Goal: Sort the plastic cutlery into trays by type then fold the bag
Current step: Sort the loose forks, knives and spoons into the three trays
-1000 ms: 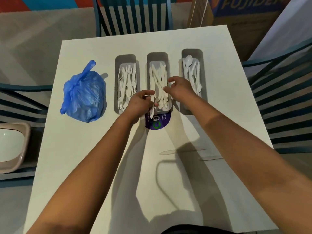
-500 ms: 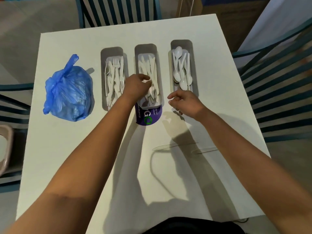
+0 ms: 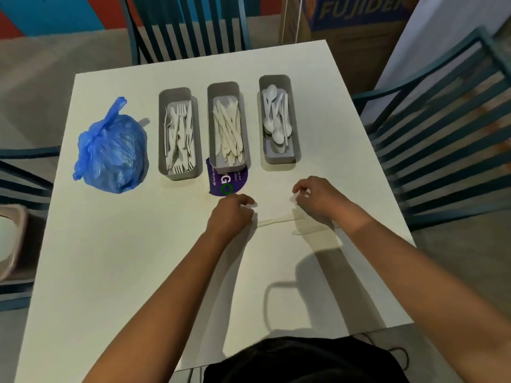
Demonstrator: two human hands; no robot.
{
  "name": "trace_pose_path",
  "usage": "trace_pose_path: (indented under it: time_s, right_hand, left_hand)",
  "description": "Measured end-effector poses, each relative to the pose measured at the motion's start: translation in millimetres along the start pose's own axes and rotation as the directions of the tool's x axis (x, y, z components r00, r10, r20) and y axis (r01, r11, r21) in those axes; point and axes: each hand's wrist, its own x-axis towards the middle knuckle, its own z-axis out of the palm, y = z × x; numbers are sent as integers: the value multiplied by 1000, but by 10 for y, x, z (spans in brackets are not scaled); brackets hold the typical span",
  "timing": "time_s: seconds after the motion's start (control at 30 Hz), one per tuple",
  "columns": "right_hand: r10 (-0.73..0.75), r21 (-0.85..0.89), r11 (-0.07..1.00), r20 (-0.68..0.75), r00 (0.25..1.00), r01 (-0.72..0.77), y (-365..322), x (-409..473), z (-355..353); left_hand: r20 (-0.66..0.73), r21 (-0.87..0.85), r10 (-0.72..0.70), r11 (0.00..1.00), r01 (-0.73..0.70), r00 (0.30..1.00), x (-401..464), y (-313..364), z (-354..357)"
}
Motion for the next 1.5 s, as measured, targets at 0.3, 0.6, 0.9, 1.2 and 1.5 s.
trace_pose_path:
  time_s: [0.3,0.6,0.9,1.2,1.5]
  right_hand:
    - [-48,-423,895,216,975,138,566,-352,-145]
    - [-133,-395,906,74,988,152,818,-521,-134]
    - [-227,-554,795,102,968,245,881,-599,-83]
    - [-149,-607,771,120,982,191,830,-568,-57]
    - [-84,-183,979,42,996,90,700,-550,-26]
  left_hand:
    - [-32,444,137,889,-109,990,-225,-21,408]
    - [-75,462,100,885,-54,992,-316,3,552]
    - [-61,586,90,810,-38,994,-419,67,618]
    - [-65,511,38,859,1,997,-517,100,576]
    - [-93,148,-167,973,180,981,-430,128,332]
